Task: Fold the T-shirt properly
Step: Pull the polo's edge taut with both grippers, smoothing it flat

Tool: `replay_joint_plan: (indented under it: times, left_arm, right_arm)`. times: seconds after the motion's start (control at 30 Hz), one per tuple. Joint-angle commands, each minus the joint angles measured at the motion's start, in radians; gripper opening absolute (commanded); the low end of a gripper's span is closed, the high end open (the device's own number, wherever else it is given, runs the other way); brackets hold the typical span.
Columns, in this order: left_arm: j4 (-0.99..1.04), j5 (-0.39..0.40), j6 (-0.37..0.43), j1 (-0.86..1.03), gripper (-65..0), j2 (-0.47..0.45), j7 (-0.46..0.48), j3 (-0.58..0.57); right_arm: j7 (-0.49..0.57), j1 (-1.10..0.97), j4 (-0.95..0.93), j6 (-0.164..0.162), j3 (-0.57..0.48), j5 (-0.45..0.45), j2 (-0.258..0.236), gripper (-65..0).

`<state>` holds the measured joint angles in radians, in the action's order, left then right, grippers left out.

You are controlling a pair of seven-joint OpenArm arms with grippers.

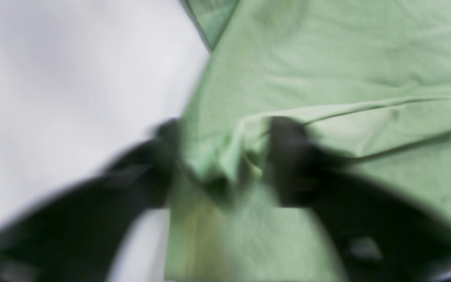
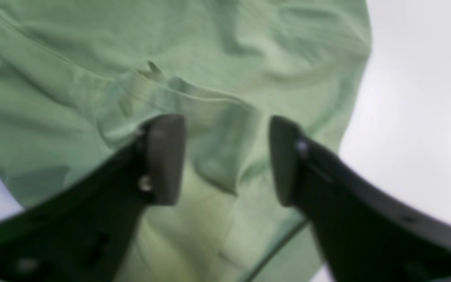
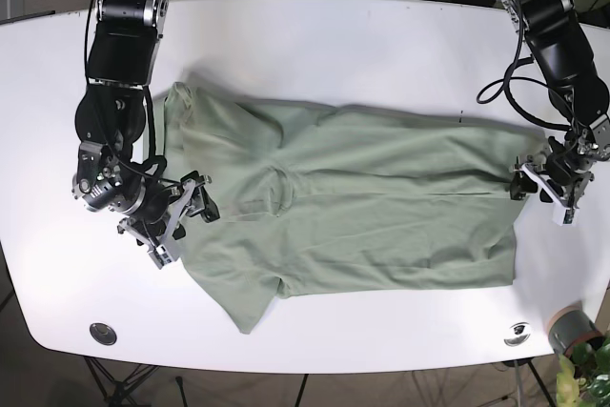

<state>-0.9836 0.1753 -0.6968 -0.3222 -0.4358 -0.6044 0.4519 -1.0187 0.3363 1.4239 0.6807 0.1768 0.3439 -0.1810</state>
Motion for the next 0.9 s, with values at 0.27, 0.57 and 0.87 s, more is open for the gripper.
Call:
replay_joint_plan:
  times: [0.27, 0.57, 0.87]
  left_arm:
    - [-0.024, 0.019, -0.001, 0.045, -26.7, -0.021, 0.027, 0.074]
    - [-0.024, 0.017, -0.001, 0.212, -35.8, -0.016, 0.24, 0.146]
    - [-0.018, 0.016, -0.001, 0.254, -36.9, -0.014, 0.377, 0.143]
  right_arm:
    - [-0.028, -0.271, 0.398, 0.006, 0.111, 0.016, -0.002, -19.8]
    - [-0.03, -0.497, 0.478, 0.004, 0.18, 0.013, 0.033, -19.8]
    - [-0.015, -0.583, 0.453, 0.006, 0.181, 0.016, 0.034, -19.8]
